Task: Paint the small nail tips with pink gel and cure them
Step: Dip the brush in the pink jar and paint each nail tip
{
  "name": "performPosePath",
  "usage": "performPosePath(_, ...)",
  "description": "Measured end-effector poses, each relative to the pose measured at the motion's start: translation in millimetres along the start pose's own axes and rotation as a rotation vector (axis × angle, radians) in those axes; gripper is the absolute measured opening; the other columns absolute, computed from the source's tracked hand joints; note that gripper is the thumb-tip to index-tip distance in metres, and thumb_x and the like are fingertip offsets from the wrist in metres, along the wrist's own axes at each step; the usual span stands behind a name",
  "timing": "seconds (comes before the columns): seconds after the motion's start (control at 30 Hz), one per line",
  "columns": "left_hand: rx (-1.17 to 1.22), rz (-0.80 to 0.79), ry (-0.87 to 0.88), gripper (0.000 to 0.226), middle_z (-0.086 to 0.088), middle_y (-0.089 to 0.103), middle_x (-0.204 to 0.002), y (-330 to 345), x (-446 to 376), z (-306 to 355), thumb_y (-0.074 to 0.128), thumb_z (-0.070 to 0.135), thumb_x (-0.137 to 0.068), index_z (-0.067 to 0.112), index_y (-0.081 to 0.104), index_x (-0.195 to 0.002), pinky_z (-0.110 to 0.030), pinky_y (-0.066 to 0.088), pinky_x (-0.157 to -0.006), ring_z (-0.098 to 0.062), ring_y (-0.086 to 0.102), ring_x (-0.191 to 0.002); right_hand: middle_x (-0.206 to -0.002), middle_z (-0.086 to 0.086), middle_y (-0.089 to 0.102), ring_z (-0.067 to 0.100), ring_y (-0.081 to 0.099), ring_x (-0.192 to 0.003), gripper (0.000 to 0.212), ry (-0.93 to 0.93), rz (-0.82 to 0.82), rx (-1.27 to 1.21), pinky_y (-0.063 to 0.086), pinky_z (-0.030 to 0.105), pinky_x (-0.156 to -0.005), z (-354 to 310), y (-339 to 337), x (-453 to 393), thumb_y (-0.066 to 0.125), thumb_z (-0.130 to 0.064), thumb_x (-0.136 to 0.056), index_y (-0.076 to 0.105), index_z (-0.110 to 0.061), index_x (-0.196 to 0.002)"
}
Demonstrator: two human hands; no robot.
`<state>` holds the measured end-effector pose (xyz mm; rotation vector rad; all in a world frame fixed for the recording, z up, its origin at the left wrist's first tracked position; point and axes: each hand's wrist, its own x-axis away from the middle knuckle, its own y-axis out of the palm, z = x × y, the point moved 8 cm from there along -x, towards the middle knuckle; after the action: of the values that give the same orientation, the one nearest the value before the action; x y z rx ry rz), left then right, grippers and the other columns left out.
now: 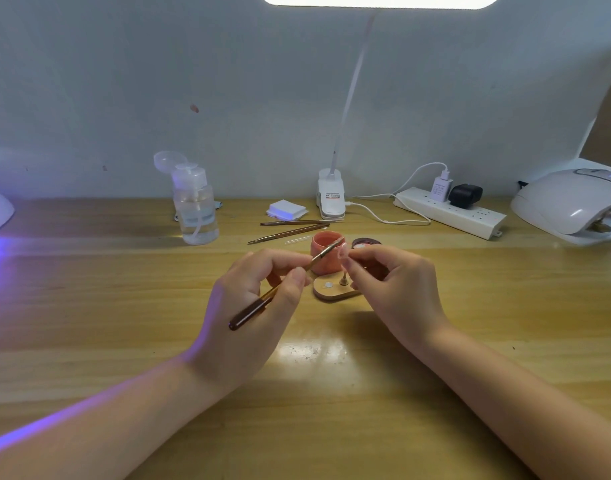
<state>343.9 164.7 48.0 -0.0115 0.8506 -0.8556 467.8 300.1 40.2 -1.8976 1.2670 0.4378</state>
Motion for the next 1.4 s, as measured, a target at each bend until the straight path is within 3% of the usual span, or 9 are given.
performPosePath(0.2, 0.072, 0.019, -0.017, 0.018, 0.009, 0.068, -0.076, -4.1, 1.2, -4.6, 0.049, 0.035, -0.082, 0.027, 0.066, -0.084, -0.013, 0.041, -0.067, -0.004, 0.059, -0.074, -0.074, -0.001, 0.072, 0.01, 0.067, -0.066, 0.012, 0.044, -0.016, -0.045, 0.055, 0.041, -0.066, 3.7, 0.7, 0.1, 0.07, -0.016, -0.086, 0.075, -0.014, -0.096)
performPosePath(0.33, 0.077, 0.004, -0.026, 0.02, 0.012, 0.07, -0.084, -0.4, -0.9, -3.2, 0.051, 0.037, -0.085, 0.029, 0.067, -0.092, -0.006, 0.04, -0.069, 0.0, 0.061, -0.078, -0.076, 0.0, 0.072, 0.013, 0.067, -0.067, 0.012, 0.032, -0.023, -0.043, 0.054, 0.041, -0.066, 3.1, 2.3, 0.0, 0.07, -0.016, -0.086, 0.075, -0.013, -0.096)
performPosePath(0.5, 0.074, 0.004, -0.02, 0.021, 0.01, 0.068, -0.074, -2.5, 0.9, -4.6, 0.049, 0.037, -0.081, 0.026, 0.067, -0.084, -0.023, 0.044, -0.066, -0.009, 0.06, -0.075, -0.075, -0.003, 0.072, 0.007, 0.066, -0.067, 0.011, 0.029, -0.004, -0.035, 0.055, 0.036, -0.066, 4.8, 0.0, 0.0, 0.07, -0.017, -0.085, 0.075, -0.016, -0.095)
performPosePath(0.7, 0.076, 0.083, -0.179, 0.015, 0.011, 0.069, -0.068, -7.1, -34.1, -9.2, 0.055, 0.027, -0.082, 0.025, 0.069, -0.078, -0.007, 0.038, -0.053, 0.004, 0.053, -0.06, -0.069, -0.006, 0.069, 0.01, 0.061, -0.062, 0.005, -0.053, 0.035, 0.023, 0.05, 0.027, -0.06, 3.7, -2.6, -1.5, 0.071, -0.017, -0.086, 0.075, -0.014, -0.087)
performPosePath(0.77, -0.037, 0.043, -0.239, 0.016, 0.013, 0.069, -0.064, -5.7, -58.6, -12.4, 0.058, 0.026, -0.081, 0.021, 0.071, -0.073, -0.007, 0.038, -0.051, 0.006, 0.055, -0.058, -0.069, -0.005, 0.069, 0.011, 0.06, -0.063, 0.004, -0.079, 0.046, 0.044, 0.049, 0.027, -0.059, 3.2, -3.4, -1.6, 0.071, -0.015, -0.085, 0.075, -0.012, -0.086)
performPosePath(0.9, -0.287, -0.158, -0.374, 0.022, 0.011, 0.069, -0.057, 15.3, -102.3, -25.2, 0.056, 0.021, -0.08, 0.015, 0.072, -0.067, -0.026, 0.037, -0.052, 0.002, 0.049, -0.045, -0.067, -0.002, 0.067, 0.013, 0.058, -0.059, 0.004, -0.078, 0.061, 0.026, 0.048, 0.034, -0.057, 6.2, -3.9, -2.2, 0.071, -0.012, -0.083, 0.072, -0.01, -0.08)
performPosePath(1.03, -0.256, -0.276, -0.502, 0.02, 0.004, 0.068, -0.053, 42.0, -119.8, -38.2, 0.054, 0.017, -0.079, 0.012, 0.071, -0.069, -0.028, 0.052, -0.069, -0.006, 0.065, -0.061, -0.065, -0.002, 0.065, 0.011, 0.055, -0.057, 0.004, -0.081, 0.048, 0.001, 0.048, 0.036, -0.056, 6.8, -2.2, -1.7, 0.072, -0.009, -0.082, 0.071, -0.01, -0.078)
performPosePath(1.17, -0.326, -0.399, -0.532, 0.018, 0.011, 0.06, -0.042, 62.1, -120.8, -40.5, 0.052, 0.011, -0.082, 0.012, 0.066, -0.071, -0.011, 0.036, -0.036, 0.005, 0.053, -0.036, -0.065, -0.005, 0.063, 0.009, 0.053, -0.056, 0.004, -0.112, 0.039, -0.001, 0.046, 0.03, -0.053, 4.4, -0.6, -1.6, 0.071, -0.01, -0.083, 0.071, -0.011, -0.08)
performPosePath(1.4, -0.252, -0.283, -0.604, 0.015, 0.005, 0.064, -0.048, 45.3, -122.9, -50.6, 0.057, 0.013, -0.084, 0.008, 0.07, -0.079, -0.021, 0.04, -0.05, 0.005, 0.055, -0.038, -0.064, -0.005, 0.064, 0.01, 0.054, -0.056, 0.005, -0.093, 0.041, -0.019, 0.046, 0.033, -0.053, 6.0, 1.1, -1.9, 0.071, -0.014, -0.085, 0.071, -0.012, -0.081)
